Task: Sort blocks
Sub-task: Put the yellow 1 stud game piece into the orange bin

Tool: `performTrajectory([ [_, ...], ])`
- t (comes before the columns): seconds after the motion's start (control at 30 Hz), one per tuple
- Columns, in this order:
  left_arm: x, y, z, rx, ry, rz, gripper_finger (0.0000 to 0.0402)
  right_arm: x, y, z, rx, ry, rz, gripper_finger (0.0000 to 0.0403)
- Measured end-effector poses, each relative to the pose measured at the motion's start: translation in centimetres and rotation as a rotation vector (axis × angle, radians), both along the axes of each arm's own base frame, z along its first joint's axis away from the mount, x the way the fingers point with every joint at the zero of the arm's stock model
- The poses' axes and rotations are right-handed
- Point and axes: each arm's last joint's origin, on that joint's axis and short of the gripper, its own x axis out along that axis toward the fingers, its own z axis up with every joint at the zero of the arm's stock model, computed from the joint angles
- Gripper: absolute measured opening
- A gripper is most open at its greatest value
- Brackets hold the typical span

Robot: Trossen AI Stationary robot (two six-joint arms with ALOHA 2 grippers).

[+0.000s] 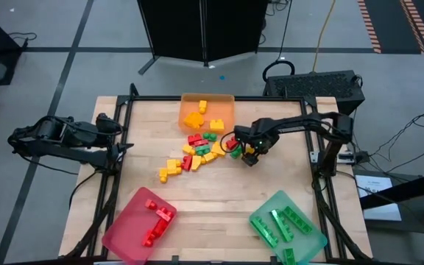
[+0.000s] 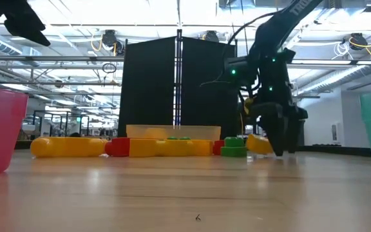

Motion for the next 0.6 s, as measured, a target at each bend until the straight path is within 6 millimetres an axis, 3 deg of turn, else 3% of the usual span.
performTrajectory([
  [0.13,0.0,0.0,0.0,0.003,-0.001,0.003,0.0345,0.3,-0.1,-0.3,0.010,0.001,-0.041,0.0332],
  [0.27,0.0,0.0,0.0,0.004,0.000,0.003,0.0345,1.5,-0.5,1.0,-0.011,-0.075,-0.053,0.0331],
  [0.37,0.0,0.0,0.0,0.004,0.000,0.003,0.0345,2.0,-0.6,2.2,-0.015,-0.094,-0.013,0.0332],
  [0.6,0.0,0.0,0.0,0.005,0.001,0.001,0.0345,2.5,-0.9,2.5,-0.061,-0.125,0.113,0.0331],
])
